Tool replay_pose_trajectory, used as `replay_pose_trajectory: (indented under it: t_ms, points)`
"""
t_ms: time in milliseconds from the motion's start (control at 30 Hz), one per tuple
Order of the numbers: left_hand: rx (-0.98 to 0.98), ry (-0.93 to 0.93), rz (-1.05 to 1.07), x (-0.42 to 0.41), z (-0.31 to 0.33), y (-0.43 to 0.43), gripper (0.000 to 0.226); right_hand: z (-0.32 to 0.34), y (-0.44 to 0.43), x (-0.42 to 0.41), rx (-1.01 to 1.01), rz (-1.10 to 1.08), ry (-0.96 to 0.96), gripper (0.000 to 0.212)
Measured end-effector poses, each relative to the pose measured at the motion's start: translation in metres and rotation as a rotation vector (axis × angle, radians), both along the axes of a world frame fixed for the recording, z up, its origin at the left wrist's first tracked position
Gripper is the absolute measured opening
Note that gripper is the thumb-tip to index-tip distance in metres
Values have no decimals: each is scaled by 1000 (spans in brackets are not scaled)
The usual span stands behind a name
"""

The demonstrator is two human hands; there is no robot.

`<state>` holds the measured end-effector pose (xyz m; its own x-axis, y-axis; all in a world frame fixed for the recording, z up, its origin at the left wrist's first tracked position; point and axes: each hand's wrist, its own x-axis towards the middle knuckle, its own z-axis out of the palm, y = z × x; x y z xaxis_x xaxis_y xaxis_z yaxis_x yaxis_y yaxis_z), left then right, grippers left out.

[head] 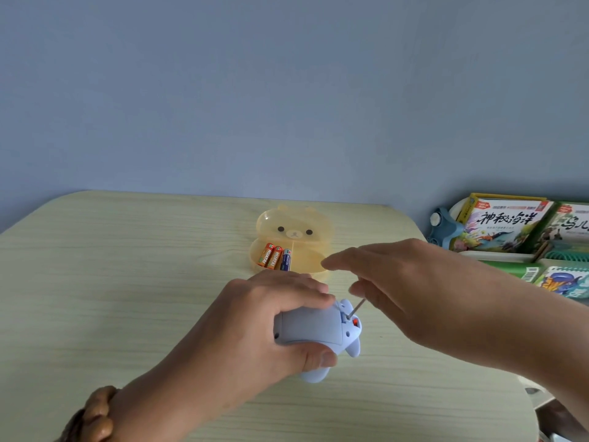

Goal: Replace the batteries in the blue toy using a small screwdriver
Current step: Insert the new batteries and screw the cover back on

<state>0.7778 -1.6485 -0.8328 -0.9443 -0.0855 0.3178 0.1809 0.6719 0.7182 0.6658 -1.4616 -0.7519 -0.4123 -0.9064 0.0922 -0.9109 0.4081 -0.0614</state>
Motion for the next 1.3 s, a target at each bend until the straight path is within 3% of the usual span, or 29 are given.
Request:
replay_pose_trajectory:
  t_ms: [133, 233, 367, 500, 767, 900, 1033, 1133, 1300]
  points:
    - [17, -4, 6, 0, 0, 0, 48, 2, 3, -1, 32, 33, -70, 57]
    - [30, -8, 4, 0, 0, 0, 56, 0, 2, 2, 4, 35, -40, 41]
    - [45, -20, -1, 1, 2, 2, 57, 2, 2, 3, 18, 46, -19, 36]
    - [33, -22, 7, 2, 3, 2, 58, 2, 4, 0, 69, 80, -46, 55]
    - [32, -18, 3, 2, 4, 3, 57, 1, 2, 3, -5, 49, -28, 36]
    - [46, -19, 0, 2, 4, 3, 57, 0, 4, 0, 52, 86, -9, 55]
    - [30, -17, -4, 2, 4, 2, 56, 1, 5, 2, 5, 92, -1, 30]
    - [36, -20, -4, 2, 4, 2, 56, -3, 4, 1, -8, 89, 30, 26]
    - [42, -18, -3, 2, 5, 3, 56, -10, 7, -4, -105, 147, 31, 39]
